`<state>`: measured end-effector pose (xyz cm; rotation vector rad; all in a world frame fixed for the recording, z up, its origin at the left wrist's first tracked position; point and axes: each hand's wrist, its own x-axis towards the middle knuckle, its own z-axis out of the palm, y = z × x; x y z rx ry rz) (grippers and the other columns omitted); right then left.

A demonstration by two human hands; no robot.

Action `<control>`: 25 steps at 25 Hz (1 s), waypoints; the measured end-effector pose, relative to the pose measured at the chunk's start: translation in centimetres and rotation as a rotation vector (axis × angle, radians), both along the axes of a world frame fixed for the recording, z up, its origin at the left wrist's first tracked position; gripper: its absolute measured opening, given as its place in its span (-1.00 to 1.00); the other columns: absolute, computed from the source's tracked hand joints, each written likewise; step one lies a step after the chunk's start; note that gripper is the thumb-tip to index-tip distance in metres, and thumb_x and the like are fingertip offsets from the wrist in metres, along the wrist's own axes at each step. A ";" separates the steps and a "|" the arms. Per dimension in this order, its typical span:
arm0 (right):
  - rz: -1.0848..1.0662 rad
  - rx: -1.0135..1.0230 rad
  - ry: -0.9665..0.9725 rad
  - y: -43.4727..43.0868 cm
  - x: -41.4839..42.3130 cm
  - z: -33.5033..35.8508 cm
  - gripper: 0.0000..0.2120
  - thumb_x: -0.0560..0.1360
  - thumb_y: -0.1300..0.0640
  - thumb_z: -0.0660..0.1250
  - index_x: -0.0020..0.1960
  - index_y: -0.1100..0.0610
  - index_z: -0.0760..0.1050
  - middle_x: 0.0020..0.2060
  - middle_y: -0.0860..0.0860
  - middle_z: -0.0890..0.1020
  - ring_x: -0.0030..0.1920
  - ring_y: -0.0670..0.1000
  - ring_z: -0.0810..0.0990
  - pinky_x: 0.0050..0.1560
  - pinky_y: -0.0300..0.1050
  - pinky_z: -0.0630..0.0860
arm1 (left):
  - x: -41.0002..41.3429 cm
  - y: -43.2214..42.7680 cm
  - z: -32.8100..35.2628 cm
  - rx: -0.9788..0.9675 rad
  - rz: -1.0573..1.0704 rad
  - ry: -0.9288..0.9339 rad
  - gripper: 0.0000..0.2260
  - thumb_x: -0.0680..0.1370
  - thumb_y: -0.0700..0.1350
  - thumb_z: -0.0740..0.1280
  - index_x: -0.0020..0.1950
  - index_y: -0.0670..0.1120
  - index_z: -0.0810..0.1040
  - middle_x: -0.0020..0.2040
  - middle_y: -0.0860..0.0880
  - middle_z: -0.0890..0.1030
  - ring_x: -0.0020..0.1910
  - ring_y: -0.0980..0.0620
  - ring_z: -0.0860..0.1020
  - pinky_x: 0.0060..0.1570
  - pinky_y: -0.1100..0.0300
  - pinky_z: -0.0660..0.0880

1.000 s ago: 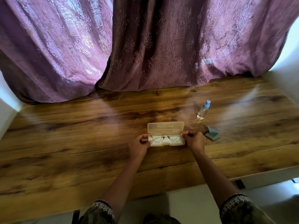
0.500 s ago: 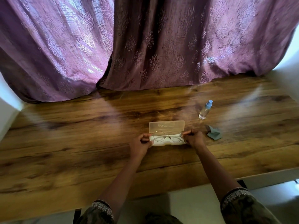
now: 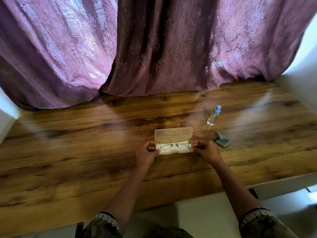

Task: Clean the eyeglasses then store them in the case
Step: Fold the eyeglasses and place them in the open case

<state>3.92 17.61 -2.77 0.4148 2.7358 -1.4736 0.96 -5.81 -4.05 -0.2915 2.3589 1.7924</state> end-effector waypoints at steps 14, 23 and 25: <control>-0.080 0.119 -0.048 -1.0 -0.7 0.5 -0.82 0.36 0.33 0.45 -0.05 0.19 0.64 -0.16 0.01 0.66 -0.21 -0.09 0.55 -0.37 -0.48 0.41 | 0.4 -0.1 0.4 -0.033 -0.010 0.043 -0.75 0.36 -0.33 0.46 -0.01 -0.15 0.59 -0.15 -0.05 0.59 -0.19 0.11 0.54 -0.17 0.14 0.62; -0.080 0.227 0.011 -1.7 -0.3 0.9 -0.58 0.42 0.23 0.42 0.26 0.13 0.46 -0.04 0.16 0.68 -0.03 0.12 0.64 -0.12 -0.20 0.47 | 0.3 -0.4 0.4 -0.024 -0.047 0.071 -0.71 0.35 -0.33 0.47 0.01 -0.11 0.53 -0.17 0.03 0.59 -0.23 0.19 0.56 -0.22 0.14 0.61; -0.082 0.209 0.015 -1.7 -0.3 0.8 -0.64 0.43 0.22 0.40 0.22 0.16 0.48 -0.02 0.16 0.68 -0.01 0.11 0.63 -0.09 -0.22 0.46 | 0.1 -0.5 0.4 0.008 -0.059 0.041 -0.71 0.38 -0.33 0.44 0.03 -0.11 0.52 -0.16 0.03 0.58 -0.22 0.21 0.56 -0.26 0.21 0.62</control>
